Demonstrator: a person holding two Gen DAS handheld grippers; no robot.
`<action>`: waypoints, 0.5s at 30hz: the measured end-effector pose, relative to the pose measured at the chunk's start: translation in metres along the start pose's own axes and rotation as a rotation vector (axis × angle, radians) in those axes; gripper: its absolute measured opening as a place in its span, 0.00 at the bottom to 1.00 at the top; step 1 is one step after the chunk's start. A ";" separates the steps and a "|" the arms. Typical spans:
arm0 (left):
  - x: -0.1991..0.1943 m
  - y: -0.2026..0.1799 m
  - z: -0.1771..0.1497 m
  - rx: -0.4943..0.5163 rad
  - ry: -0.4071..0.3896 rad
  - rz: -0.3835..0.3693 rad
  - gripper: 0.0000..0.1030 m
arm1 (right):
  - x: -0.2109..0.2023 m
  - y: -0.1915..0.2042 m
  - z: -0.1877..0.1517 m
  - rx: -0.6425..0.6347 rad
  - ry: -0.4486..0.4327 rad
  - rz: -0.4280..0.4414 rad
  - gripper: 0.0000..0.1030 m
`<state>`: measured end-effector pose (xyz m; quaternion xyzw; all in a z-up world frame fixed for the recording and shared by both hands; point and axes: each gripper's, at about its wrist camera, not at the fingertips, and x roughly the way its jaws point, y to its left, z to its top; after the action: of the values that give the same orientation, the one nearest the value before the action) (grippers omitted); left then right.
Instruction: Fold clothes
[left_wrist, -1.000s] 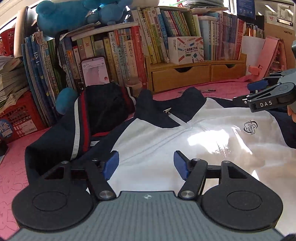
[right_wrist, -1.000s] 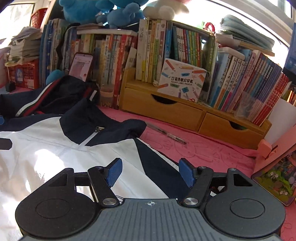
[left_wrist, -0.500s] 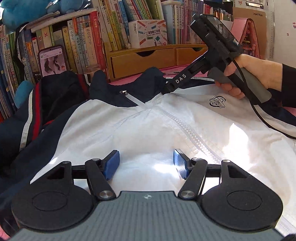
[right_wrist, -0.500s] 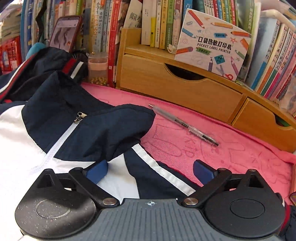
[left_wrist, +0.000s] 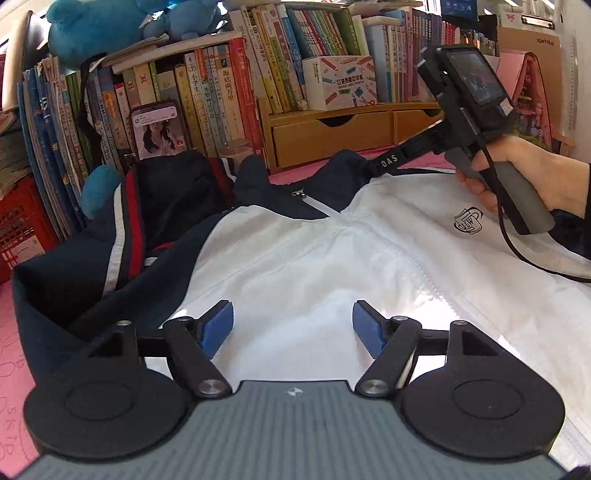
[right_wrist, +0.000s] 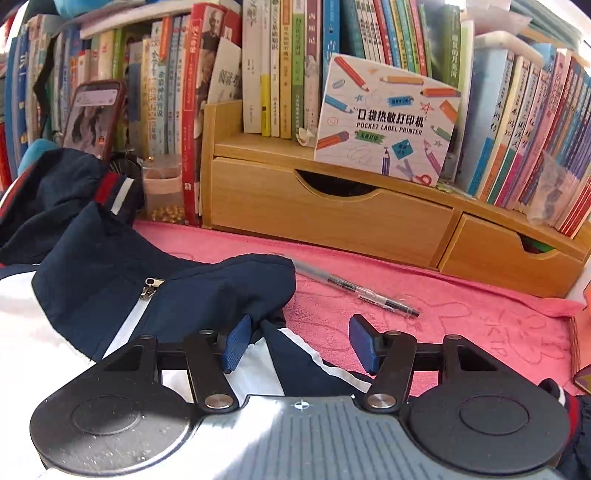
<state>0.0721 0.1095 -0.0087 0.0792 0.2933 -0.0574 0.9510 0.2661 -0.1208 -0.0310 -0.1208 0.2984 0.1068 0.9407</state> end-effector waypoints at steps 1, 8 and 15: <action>-0.005 0.012 0.004 -0.019 -0.019 0.040 0.69 | -0.011 0.002 -0.004 -0.020 -0.020 -0.001 0.59; 0.037 0.088 0.042 -0.070 0.001 0.341 0.73 | -0.054 0.020 -0.029 -0.079 -0.044 0.081 0.67; 0.095 0.106 0.036 -0.135 0.129 0.336 0.48 | -0.052 0.050 -0.045 -0.170 -0.025 0.064 0.74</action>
<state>0.1863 0.2011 -0.0207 0.0668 0.3393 0.1273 0.9296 0.1864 -0.0933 -0.0444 -0.1890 0.2803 0.1634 0.9268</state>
